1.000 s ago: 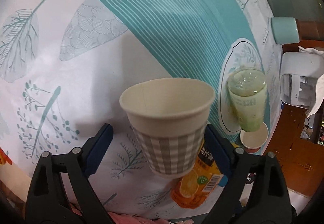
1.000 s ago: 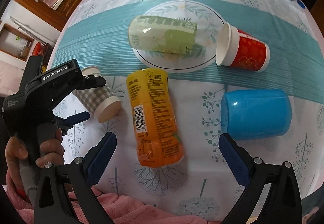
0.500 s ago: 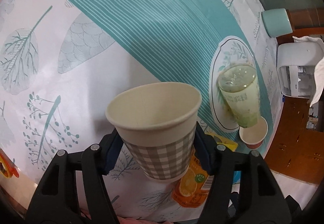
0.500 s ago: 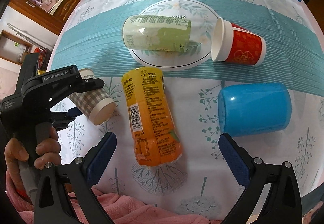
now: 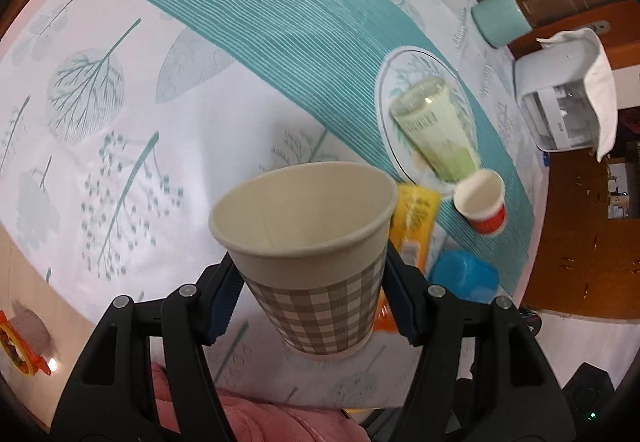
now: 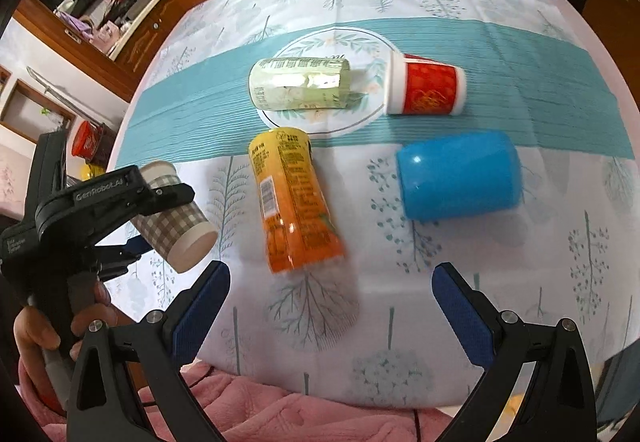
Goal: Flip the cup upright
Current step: 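Lift the grey checkered cup with the left tool and rotate it opening-up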
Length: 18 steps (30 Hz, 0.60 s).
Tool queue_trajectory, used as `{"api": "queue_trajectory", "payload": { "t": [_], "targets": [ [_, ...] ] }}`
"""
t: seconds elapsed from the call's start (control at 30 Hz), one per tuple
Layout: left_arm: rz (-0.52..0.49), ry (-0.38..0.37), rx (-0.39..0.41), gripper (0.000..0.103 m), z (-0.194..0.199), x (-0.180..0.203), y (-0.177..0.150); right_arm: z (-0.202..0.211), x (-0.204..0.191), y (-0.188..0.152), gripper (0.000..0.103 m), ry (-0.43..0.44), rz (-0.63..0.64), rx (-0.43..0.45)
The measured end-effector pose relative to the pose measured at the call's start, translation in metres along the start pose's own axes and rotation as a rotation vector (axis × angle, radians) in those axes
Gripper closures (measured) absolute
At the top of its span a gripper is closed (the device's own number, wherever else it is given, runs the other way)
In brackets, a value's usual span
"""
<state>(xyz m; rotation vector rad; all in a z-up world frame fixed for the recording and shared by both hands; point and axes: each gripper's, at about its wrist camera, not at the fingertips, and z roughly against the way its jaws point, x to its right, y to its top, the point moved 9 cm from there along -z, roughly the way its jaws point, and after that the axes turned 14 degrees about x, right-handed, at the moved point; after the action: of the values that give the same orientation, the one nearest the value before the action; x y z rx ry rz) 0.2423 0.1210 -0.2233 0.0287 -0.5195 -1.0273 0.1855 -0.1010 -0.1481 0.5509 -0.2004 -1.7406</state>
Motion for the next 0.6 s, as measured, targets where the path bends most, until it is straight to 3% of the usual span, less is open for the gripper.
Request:
{"api": "queue_trajectory", "payload": {
  "t": [0.23, 0.6],
  "targets": [
    [-0.091, -0.034, -0.005, 0.041, 0.031, 0.015, -0.045, 0.037, 0.029, -0.033, 0.0, 0.008, -0.049, 0.022],
    [-0.311, -0.052, -0.187, 0.041, 0.023, 0.049, -0.156, 0.083, 0.094, -0.087, 0.0, -0.036, -0.118, 0.035]
  ]
}}
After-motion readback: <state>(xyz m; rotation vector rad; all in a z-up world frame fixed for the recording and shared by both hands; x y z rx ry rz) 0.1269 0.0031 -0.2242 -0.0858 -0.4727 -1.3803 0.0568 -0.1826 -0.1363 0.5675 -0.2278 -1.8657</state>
